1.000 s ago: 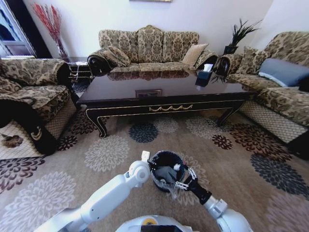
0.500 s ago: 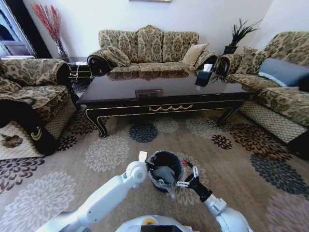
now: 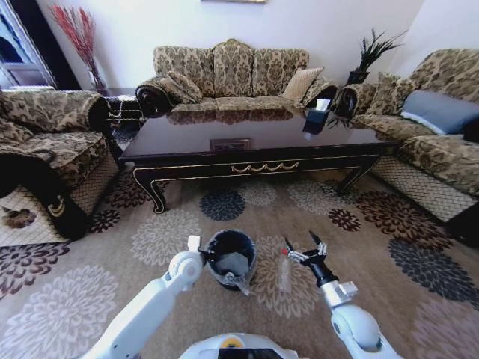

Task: Move to the front of the table and pick up the trash from the floor, then place it into the trash bin.

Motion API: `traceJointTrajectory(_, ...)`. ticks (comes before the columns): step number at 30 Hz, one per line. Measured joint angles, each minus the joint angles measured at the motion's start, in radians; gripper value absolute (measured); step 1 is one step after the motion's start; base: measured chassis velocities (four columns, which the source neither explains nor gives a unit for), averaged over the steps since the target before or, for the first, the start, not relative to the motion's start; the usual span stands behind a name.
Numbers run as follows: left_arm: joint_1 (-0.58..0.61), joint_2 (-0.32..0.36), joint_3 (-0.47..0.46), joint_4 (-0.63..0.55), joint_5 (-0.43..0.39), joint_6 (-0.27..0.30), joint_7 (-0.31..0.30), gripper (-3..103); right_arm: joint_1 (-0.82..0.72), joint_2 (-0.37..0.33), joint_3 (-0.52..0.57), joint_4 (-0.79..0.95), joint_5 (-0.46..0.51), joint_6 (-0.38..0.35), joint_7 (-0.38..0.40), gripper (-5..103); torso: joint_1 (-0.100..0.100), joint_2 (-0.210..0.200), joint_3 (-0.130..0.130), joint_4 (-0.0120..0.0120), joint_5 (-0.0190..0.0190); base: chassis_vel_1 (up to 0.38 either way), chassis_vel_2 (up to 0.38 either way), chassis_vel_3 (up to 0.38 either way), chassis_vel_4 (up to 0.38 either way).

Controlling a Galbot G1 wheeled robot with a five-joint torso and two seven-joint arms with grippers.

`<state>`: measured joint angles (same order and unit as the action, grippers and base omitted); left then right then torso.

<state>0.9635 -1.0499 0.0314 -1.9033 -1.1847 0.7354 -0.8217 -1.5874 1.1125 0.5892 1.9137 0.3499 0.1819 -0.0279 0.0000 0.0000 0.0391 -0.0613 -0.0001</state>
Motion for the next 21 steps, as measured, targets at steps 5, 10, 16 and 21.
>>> traceJointTrajectory(5, 0.008, 0.019, -0.025, -0.009, -0.010, 0.000, 0.002, 0, 0.029, -0.014, -0.016, -0.035, 0.040, -0.060, 0.034, 100, 0.000, 0.000, 0.000, -0.0002, 0.0001, 0.000, 0.000, 0.000, 0.000)
traceJointTrajectory(10, 0.020, 0.044, -0.047, -0.023, -0.025, -0.003, 0.004, 0, 0.077, -0.046, -0.053, -0.105, 0.084, -0.174, 0.068, 100, 0.000, 0.000, 0.000, -0.0002, 0.0000, 0.000, 0.000, 0.000, 0.000)
traceJointTrajectory(16, 0.044, 0.046, -0.063, -0.038, -0.026, -0.003, 0.004, 0, 0.127, -0.072, -0.110, -0.174, 0.129, -0.260, 0.098, 100, 0.000, 0.000, 0.000, -0.0001, 0.0000, 0.000, 0.000, 0.000, 0.000)
traceJointTrajectory(21, 0.072, 0.045, -0.076, -0.043, -0.019, -0.004, 0.000, 0, 0.216, -0.076, -0.198, -0.298, 0.142, -0.295, 0.128, 100, 0.000, 0.000, 0.000, 0.0000, 0.0002, 0.000, 0.000, 0.000, 0.000)
